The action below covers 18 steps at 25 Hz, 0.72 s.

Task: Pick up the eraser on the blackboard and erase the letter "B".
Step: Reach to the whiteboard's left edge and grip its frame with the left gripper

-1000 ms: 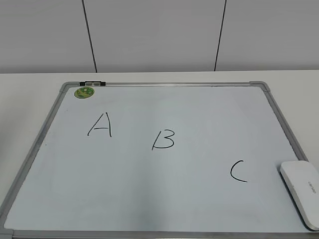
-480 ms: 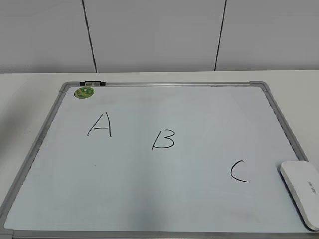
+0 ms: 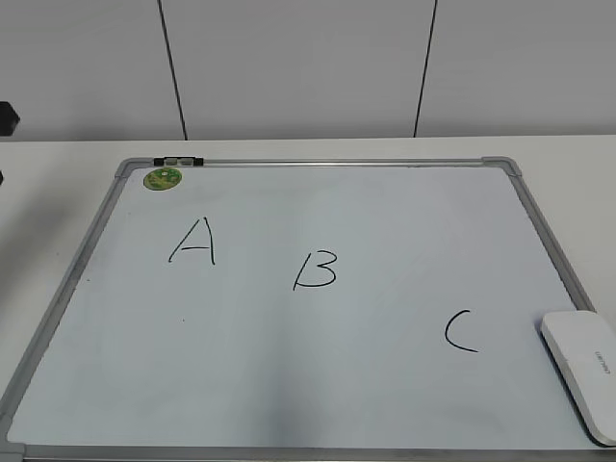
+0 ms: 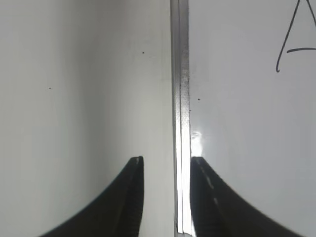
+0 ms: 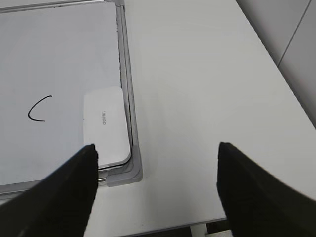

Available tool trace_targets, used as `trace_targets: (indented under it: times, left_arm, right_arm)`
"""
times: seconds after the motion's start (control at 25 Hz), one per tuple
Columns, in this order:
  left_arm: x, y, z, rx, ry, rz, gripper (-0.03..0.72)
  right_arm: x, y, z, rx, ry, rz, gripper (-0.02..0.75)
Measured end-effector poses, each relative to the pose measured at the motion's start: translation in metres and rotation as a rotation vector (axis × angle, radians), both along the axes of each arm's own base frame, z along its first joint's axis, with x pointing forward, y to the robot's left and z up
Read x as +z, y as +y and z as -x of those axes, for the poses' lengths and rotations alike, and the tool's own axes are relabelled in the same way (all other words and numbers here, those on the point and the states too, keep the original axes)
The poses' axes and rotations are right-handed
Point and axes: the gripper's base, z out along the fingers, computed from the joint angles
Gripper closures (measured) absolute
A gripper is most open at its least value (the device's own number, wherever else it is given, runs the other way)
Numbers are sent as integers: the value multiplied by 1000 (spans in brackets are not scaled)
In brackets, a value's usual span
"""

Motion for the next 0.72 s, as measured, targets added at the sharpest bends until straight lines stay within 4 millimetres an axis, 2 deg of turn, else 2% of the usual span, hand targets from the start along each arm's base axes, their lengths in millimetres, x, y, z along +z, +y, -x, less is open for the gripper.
trace_targets:
  times: [0.4, 0.72]
  left_arm:
    - [-56, -4, -51, -46, 84, 1, 446]
    - [-105, -6, -75, -46, 173, 9, 446]
  right_arm:
    - [0, 0, 0, 0, 0, 0, 184]
    - [0, 0, 0, 0, 0, 0, 184]
